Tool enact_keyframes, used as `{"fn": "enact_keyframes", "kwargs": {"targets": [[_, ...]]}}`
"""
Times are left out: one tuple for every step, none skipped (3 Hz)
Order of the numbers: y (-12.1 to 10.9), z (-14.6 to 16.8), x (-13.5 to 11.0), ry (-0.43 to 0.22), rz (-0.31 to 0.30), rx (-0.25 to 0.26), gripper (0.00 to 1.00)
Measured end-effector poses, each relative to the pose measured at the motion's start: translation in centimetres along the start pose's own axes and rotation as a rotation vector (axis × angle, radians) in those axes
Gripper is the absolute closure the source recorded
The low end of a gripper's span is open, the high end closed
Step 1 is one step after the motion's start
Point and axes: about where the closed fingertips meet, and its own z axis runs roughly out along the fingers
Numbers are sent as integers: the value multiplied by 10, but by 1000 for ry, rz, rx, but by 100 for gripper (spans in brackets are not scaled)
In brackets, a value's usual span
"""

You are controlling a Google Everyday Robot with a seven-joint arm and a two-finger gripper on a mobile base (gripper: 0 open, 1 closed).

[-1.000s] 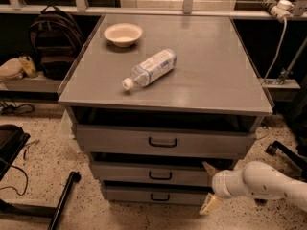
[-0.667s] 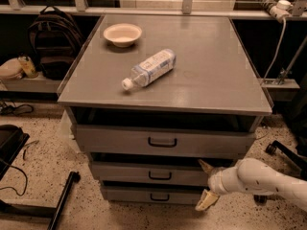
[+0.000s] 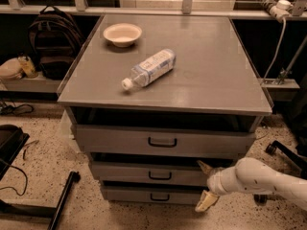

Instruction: Open middle drawer

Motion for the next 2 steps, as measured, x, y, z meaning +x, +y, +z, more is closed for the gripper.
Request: {"fn": "enact_keyframes", "kwargs": {"targets": [[6,1,3,23,18,-33,0],[15,0,5,42,35,-73,0]]}}
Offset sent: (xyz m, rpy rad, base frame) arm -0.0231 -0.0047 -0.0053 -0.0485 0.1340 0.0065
